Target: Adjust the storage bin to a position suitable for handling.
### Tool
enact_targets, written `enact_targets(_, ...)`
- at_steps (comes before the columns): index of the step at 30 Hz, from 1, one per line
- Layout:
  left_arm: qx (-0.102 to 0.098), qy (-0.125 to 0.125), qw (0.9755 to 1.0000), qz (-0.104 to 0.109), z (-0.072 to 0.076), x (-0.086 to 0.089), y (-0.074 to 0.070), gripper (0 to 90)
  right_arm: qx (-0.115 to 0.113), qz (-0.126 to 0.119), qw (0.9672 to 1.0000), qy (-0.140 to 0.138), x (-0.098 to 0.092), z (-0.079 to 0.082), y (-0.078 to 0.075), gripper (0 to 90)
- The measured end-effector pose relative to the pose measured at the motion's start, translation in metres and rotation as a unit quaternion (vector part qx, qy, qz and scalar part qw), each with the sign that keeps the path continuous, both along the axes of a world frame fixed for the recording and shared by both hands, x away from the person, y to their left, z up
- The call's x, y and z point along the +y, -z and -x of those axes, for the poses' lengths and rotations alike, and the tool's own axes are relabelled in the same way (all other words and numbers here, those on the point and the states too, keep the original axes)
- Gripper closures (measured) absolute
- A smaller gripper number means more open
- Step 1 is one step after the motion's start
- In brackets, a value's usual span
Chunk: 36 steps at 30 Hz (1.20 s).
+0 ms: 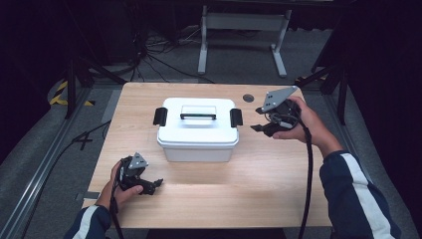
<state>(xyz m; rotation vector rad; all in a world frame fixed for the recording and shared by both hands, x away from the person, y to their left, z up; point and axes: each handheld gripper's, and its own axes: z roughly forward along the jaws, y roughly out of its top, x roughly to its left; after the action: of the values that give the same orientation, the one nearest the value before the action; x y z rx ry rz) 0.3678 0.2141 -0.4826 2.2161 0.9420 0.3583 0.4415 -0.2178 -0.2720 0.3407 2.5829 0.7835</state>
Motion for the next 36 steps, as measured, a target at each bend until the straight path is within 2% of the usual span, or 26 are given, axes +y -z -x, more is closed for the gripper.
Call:
enact_targets(1,0.0,0.0,1.0,0.0,0.0,0.0,0.0,0.5,-0.004,0.008,0.9999,-0.006,0.009,-0.002,-0.003,42.4)
enact_targets(11,0.0,0.0,1.0,0.0,0.0,0.0,0.0,0.5,-0.007,0.027,0.9991,-0.033,0.041,-0.01,-0.01,43.5)
enact_targets(16,0.0,0.0,1.0,0.0,0.0,0.0,0.0,0.5,-0.004,0.031,0.9987,-0.039,0.053,-0.012,-0.009,44.1)
enact_targets(20,0.003,-0.002,1.0,0.002,0.0,0.0,0.0,0.5,-0.003,0.047,0.9976,-0.05,0.068,-0.018,-0.004,44.5)
enact_targets(24,0.003,-0.002,1.0,0.002,0.0,0.0,0.0,0.5,0.001,0.048,0.9973,-0.057,0.076,-0.021,-0.003,44.6)
enact_targets(25,0.003,-0.002,1.0,0.003,0.0,0.0,0.0,0.3,0.005,0.057,0.9962,-0.065,0.082,-0.023,-0.004,44.6)
enact_targets(27,0.003,0.001,1.0,0.001,0.0,0.0,0.0,0.3,0.014,0.06,0.9958,-0.068,0.086,-0.025,-0.004,44.6)
enact_targets(31,0.003,-0.004,1.0,0.003,0.001,-0.001,0.0,0.5,0.016,0.067,0.9952,-0.07,0.093,-0.032,-0.004,44.4)
enact_targets(35,0.002,-0.003,1.0,0.001,0.001,0.0,0.0,0.5,0.027,0.092,0.9929,-0.071,0.108,-0.038,-0.004,45.1)
enact_targets(36,0.002,-0.003,1.0,0.001,0.001,0.0,0.0,0.5,0.028,0.091,0.9931,-0.069,0.112,-0.039,-0.004,45.1)
